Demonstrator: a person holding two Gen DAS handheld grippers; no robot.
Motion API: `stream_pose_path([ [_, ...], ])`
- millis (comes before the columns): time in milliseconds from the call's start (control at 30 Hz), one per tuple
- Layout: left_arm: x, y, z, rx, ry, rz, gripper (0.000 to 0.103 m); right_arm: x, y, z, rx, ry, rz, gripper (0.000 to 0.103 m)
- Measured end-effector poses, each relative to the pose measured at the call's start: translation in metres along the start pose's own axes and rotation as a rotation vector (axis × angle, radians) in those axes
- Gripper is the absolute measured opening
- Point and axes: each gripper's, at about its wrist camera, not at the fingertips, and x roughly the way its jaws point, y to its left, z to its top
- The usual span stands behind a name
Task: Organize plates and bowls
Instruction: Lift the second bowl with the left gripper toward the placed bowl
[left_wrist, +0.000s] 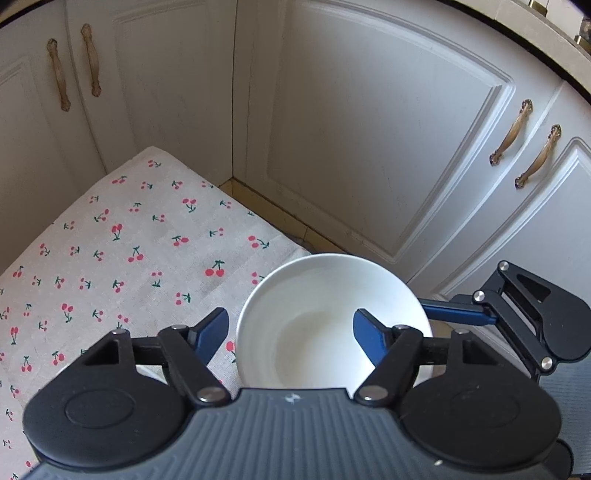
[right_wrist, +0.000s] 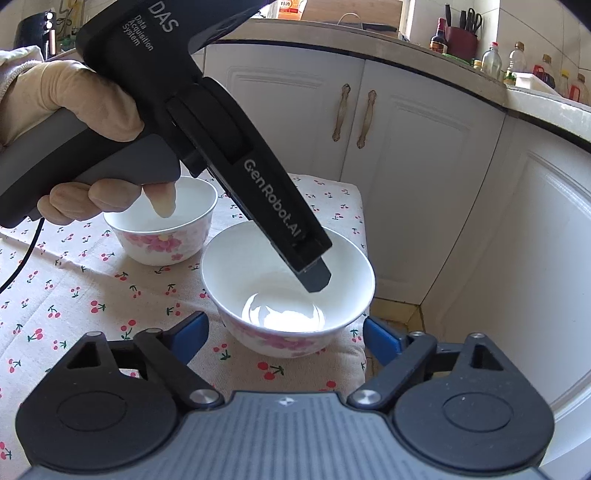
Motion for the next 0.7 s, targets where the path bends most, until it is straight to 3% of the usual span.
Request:
stream_pose_path([
  [200,0.0034,-0.0026,-0.0012,0.020,0.009,-0.026,0.066,0.0008,-0.0032,-0.0006,0.014,-0.009,0.009,0.087],
  [700,0.0066,-0.0027,-0.0021,0.060,0.015,-0.040,0.066,-0.0035,-0.0032,-0.0008,0.011,-0.008,0.007,0.086],
])
